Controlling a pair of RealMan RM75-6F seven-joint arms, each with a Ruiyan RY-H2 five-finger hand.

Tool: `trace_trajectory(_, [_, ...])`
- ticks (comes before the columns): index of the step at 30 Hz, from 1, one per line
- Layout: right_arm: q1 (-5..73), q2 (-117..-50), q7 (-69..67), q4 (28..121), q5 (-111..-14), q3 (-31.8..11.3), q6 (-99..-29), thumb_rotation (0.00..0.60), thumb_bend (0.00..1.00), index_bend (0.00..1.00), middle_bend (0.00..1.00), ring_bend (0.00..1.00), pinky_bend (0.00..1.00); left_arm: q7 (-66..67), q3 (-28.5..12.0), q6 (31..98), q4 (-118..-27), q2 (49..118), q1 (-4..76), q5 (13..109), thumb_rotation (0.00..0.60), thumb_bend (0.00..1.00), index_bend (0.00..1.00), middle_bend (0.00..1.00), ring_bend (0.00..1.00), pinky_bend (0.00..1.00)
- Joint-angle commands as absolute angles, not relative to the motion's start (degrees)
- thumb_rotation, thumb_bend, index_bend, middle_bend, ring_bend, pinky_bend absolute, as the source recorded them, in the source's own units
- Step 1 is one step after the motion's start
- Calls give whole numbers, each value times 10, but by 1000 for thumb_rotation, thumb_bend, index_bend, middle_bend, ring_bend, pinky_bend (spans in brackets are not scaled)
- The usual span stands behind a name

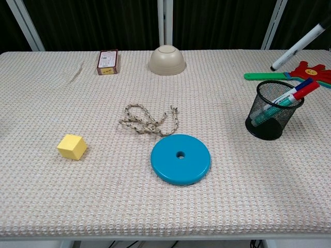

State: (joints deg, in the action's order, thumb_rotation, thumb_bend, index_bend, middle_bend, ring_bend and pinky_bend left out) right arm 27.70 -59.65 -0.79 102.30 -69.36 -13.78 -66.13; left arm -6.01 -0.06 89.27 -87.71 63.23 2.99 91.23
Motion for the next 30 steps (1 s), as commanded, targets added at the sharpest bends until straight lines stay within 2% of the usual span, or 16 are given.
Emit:
trace_trajectory(1, [265,-588,-22,1011,-692,-144,-673,600,337,659,47,0,0,-60,0,892,-877,633,30,912,600,161,162,35,0,62])
trace_trajectory(15, [263,-660,-23,892,-669,-108,-624,600,338,673,48,0,0,-56,-2,883,-879,632,34,907,600,161,162,35,0,62])
trace_trajectory(25, [252,-691,-9,867,-693,-78,-619,600,336,665,44,0,0,-60,0,888,-878,630,30,910,600,161,162,35,0,62])
trace_trajectory(28, [248,-678,2,882,-706,-61,-609,600,300,520,12,0,0,-60,0,890,-879,630,30,910,600,161,162,35,0,62])
trace_trajectory(29, [246,-673,9,888,-710,-56,-606,600,263,374,2,0,0,-60,1,890,-879,630,29,910,600,161,162,35,0,62])
trace_trajectory(30, [245,-667,16,896,-713,-51,-604,600,240,279,0,0,0,-60,1,890,-879,630,29,910,600,161,162,35,0,62])
